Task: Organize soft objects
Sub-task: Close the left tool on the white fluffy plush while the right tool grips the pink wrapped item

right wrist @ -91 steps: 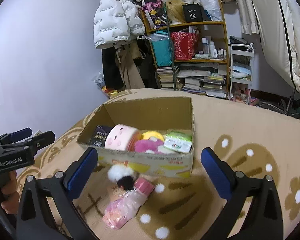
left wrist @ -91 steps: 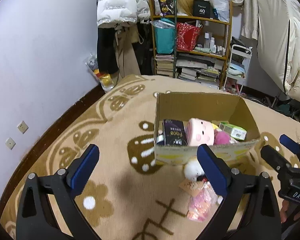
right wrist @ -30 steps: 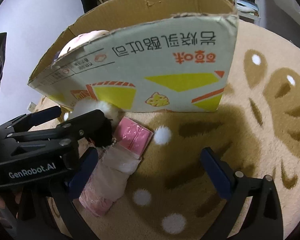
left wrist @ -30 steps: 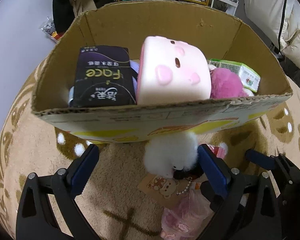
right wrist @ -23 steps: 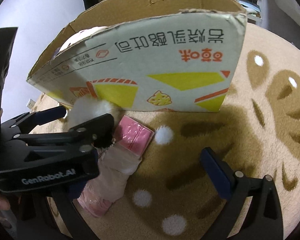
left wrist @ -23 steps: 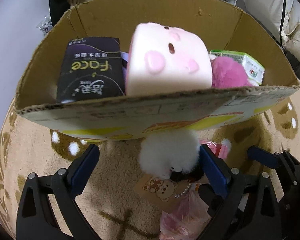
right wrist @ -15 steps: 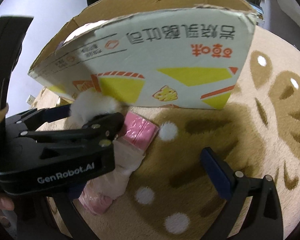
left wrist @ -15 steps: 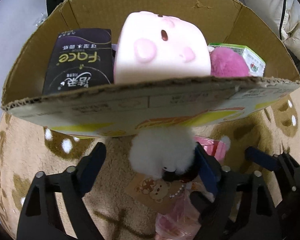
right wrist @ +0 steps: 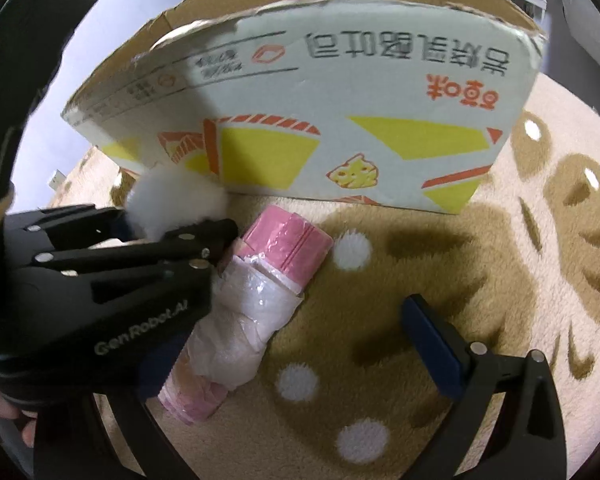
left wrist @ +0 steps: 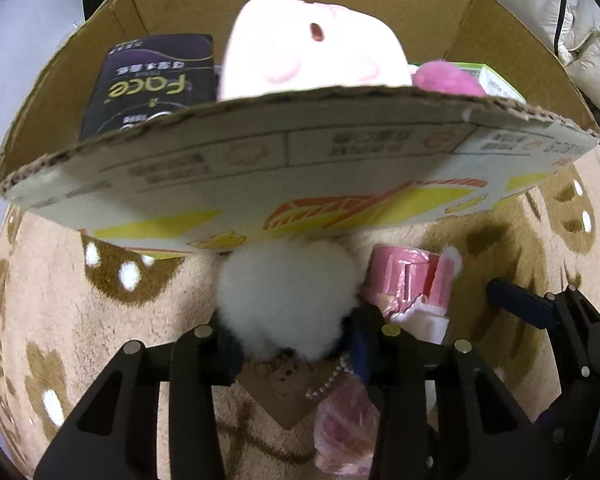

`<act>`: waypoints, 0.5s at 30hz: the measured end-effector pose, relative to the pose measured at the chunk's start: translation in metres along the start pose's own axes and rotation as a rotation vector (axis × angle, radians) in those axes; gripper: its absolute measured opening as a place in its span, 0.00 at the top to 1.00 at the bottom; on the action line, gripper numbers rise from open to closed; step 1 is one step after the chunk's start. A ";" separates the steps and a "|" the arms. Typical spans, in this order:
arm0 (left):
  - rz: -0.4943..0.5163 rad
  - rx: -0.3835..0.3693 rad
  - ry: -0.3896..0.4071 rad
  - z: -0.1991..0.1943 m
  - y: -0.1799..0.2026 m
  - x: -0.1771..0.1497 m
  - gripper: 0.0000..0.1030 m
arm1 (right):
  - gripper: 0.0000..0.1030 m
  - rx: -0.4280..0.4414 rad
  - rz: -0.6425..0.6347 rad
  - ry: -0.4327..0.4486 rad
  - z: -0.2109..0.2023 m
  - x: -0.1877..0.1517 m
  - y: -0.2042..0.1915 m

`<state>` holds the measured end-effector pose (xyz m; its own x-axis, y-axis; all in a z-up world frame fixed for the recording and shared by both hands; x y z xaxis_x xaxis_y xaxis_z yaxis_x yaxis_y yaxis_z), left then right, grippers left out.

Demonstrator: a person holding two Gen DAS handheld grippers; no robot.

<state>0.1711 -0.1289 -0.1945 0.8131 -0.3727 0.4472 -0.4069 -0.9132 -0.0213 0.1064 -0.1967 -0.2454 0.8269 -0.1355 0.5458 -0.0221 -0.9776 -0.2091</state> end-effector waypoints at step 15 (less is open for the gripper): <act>-0.104 0.114 0.026 -0.023 -0.034 -0.018 0.63 | 0.43 0.091 0.032 0.000 0.011 -0.004 -0.036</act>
<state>0.1609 -0.0870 -0.1812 0.8366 -0.2719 0.4756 -0.2697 -0.9601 -0.0745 0.1105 -0.1591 -0.2490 0.8266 -0.1669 0.5375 0.0022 -0.9541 -0.2995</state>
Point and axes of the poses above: each gripper's, at about its wrist camera, not at the fingertips, and z roughly the way its jaws point, y to its right, x to its top, the point moved 2 cm from there along z, roughly the way its jaws point, and after that the axes turned 6 degrees about y, right-handed, at the moved point
